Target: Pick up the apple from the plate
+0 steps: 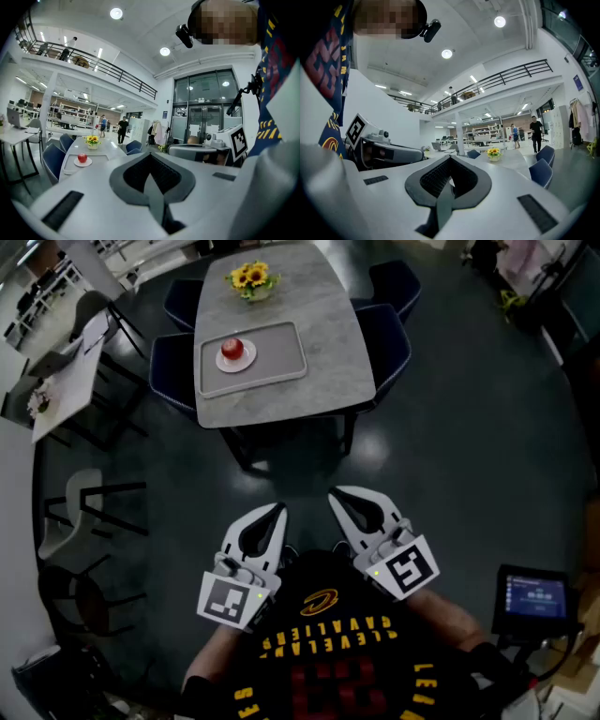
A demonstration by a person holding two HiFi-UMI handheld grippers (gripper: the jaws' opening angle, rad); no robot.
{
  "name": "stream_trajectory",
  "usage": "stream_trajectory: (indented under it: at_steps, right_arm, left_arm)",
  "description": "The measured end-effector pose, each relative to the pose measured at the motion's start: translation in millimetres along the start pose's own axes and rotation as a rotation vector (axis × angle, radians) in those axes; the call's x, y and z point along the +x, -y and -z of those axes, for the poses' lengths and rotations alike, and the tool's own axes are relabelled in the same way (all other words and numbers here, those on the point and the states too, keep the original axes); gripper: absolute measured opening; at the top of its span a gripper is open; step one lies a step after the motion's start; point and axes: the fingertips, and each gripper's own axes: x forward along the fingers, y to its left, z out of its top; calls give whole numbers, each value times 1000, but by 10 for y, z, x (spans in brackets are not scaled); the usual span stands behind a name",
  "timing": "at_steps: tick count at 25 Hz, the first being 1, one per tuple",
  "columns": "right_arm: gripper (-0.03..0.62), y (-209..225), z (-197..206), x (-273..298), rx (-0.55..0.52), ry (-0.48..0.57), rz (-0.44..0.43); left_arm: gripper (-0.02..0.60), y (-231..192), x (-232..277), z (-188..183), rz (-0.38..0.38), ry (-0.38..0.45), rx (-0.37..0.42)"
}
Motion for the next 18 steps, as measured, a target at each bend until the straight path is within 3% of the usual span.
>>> stream_trajectory:
  at_steps: [10,18]
  right_arm:
    - [6,-23,-43,62,25,12,7]
    - [6,-313,-14,377,3,-7,47]
  left_arm:
    - [0,-70,-38,-111,-10,30,-15]
    - [0,-555,-430,-190,-53,89,-34]
